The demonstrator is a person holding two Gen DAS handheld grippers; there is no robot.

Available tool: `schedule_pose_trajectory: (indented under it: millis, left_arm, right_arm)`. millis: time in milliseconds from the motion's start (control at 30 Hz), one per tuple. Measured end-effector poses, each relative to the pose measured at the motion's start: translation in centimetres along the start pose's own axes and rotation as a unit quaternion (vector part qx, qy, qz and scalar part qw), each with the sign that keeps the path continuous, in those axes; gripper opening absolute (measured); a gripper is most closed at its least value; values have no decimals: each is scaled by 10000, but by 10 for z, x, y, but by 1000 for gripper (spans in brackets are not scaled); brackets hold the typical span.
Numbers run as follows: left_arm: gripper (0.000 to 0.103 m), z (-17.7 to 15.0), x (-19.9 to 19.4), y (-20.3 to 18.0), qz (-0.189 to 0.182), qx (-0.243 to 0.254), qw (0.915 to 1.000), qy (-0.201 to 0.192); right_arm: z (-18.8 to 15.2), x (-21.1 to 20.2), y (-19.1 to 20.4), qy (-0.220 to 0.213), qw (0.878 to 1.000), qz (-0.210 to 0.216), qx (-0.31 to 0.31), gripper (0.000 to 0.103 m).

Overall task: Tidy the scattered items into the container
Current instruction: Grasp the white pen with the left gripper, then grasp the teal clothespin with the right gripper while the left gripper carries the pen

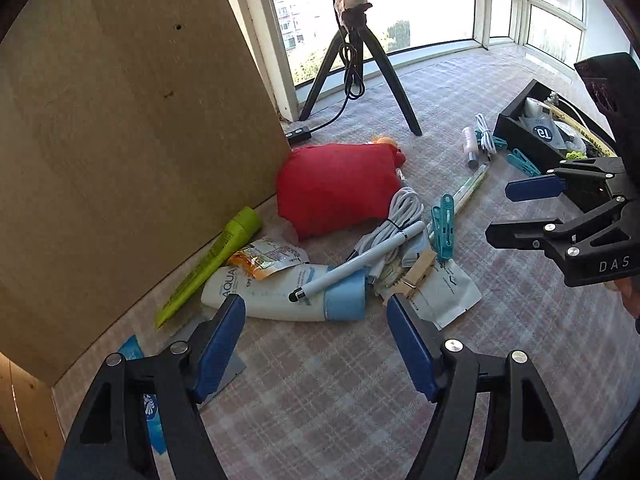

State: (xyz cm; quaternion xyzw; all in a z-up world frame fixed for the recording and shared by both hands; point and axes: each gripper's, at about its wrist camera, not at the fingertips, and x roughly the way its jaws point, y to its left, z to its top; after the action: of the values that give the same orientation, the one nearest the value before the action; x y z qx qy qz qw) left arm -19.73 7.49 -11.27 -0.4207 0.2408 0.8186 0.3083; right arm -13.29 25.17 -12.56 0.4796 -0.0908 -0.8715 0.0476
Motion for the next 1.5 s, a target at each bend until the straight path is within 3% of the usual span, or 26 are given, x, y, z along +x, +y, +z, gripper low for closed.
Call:
schedule_pose_trajectory:
  millis: [167, 267, 433, 500, 633, 867, 1033, 1267, 1500]
  left_arm:
    - [65, 16, 29, -6, -418, 504, 9975, 251]
    - [54, 20, 42, -8, -492, 745, 9953, 375]
    - [52, 27, 57, -10, -790, 915, 9913, 516]
    - [46, 29, 59, -13, -883, 975, 9898, 541]
    - [37, 31, 60, -15, -1051, 1026, 9874, 583]
    - [17, 26, 52, -21, -1430, 966, 9831, 618]
    - [9, 21, 43, -25, -1516, 736, 9841, 567]
    - [8, 15, 22, -18, -1262, -88, 9917, 239]
    - [8, 22, -9, -29, -1254, -673, 9897, -168]
  right_arm:
    - [11, 21, 2, 124, 9998, 38, 147, 67]
    - [18, 32, 3, 210, 9995, 32, 229, 67]
    - [24, 47, 5, 336, 9986, 87, 389, 67]
    - [26, 53, 8, 395, 9983, 95, 410, 67]
    - [25, 59, 13, 485, 9982, 91, 331, 48]
    - [19, 56, 11, 489, 9982, 131, 316, 27]
    - [13, 52, 6, 393, 9987, 86, 323, 12]
    - [5, 37, 0, 130, 9991, 130, 386, 12]
    - [-2, -1, -6, -248, 9981, 122, 553, 12]
